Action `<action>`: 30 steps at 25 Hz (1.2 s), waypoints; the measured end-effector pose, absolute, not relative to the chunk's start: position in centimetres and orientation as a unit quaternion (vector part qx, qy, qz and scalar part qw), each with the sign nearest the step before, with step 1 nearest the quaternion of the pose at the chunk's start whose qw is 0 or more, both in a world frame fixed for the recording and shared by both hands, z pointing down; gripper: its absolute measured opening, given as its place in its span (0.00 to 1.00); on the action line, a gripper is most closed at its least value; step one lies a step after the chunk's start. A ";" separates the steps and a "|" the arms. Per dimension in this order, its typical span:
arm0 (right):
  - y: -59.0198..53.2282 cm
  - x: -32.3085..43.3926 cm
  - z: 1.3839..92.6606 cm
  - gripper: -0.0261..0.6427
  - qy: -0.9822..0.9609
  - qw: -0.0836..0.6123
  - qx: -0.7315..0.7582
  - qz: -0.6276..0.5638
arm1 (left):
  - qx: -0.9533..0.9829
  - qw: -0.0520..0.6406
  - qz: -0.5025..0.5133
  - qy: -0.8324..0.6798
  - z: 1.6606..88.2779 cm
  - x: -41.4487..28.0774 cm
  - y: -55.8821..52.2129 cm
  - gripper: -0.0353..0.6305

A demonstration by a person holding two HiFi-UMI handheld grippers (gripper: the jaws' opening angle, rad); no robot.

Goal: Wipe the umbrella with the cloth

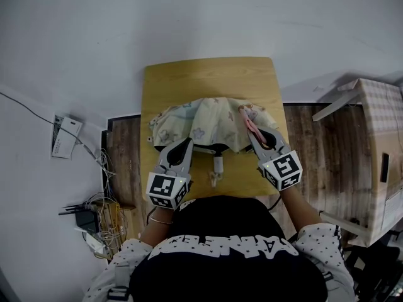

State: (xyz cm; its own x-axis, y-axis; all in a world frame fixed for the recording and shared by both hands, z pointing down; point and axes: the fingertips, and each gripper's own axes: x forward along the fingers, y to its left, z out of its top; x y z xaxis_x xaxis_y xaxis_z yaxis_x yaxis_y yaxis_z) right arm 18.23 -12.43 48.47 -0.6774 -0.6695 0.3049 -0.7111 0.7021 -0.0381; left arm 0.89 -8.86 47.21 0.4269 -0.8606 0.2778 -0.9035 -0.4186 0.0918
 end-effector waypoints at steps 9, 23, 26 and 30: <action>-12.5 18.5 48.3 0.08 -0.913 0.126 0.381 0.079 | 0.841 0.117 0.097 -0.520 47.5 1.2 -8.8 0.06; -12.0 18.6 48.0 0.08 -0.916 0.122 0.375 0.079 | 0.844 0.117 0.102 -0.513 47.5 1.8 -8.9 0.06; -11.8 19.0 48.2 0.08 -0.914 0.124 0.378 0.080 | 0.846 0.117 0.102 -0.510 47.6 2.1 -8.9 0.06; -11.8 19.5 48.0 0.08 -0.911 0.122 0.386 0.080 | 0.849 0.117 0.104 -0.504 47.6 2.5 -9.0 0.06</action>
